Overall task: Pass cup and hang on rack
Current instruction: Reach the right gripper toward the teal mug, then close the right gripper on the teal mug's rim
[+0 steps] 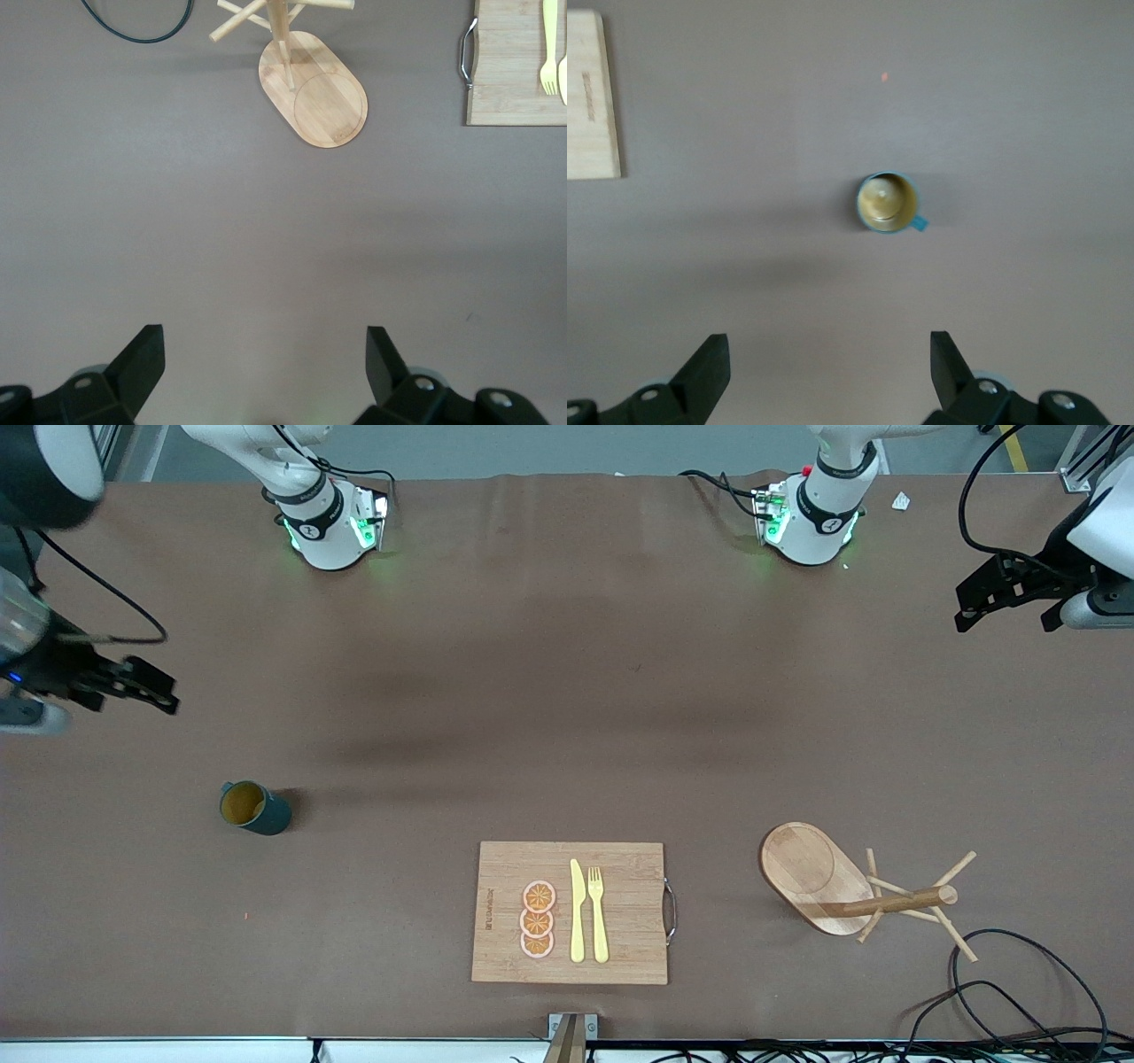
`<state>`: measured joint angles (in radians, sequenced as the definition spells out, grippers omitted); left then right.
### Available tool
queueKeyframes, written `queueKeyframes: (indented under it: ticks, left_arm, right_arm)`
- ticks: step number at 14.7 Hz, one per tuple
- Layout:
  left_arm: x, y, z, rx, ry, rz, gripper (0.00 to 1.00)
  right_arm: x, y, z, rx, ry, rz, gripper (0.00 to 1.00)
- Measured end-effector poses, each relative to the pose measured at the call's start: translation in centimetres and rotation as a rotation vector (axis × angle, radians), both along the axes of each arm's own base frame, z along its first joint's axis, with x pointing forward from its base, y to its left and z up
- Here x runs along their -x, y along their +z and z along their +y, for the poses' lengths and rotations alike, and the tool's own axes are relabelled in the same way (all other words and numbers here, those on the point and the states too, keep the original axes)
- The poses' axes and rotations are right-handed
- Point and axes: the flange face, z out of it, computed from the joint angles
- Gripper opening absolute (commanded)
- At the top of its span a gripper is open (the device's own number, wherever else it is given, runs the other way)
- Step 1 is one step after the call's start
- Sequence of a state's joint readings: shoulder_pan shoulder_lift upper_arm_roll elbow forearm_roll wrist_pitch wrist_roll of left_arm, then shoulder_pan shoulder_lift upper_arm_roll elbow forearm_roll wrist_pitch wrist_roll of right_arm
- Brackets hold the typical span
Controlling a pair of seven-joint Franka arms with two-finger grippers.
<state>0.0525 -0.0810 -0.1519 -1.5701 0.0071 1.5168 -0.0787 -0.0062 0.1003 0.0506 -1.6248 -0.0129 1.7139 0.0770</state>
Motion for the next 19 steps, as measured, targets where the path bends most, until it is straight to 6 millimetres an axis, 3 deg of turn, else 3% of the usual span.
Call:
queueKeyframes:
  ticks: [2,4,10,14,19]
  left_arm:
    - [-0.2,-0.2,0.7,0.0,0.013,0.004,1.0]
    - [-0.3,-0.4,0.8,0.001,0.016,0.008,1.0]
    - [-0.3,-0.4,0.8,0.001,0.015,0.009,1.0]
    - [-0.3,-0.4,0.8,0.001,0.015,0.008,1.0]
    - [-0.4,-0.4,0.8,0.001,0.015,0.009,1.0]
  right_arm:
    - [-1.9,-4.7,1.4,-0.006,0.019,0.045,1.0]
    - [-3.6,-9.4,1.6,-0.009,0.019,0.084,1.0]
    - [-6.0,-21.0,-1.7,-0.023,-0.046,0.162,1.0]
    - [-5.9,-26.3,-2.3,-0.069,-0.086,0.189,0.98]
    - [-6.1,-30.0,-2.4,-0.07,-0.092,0.181,0.69]
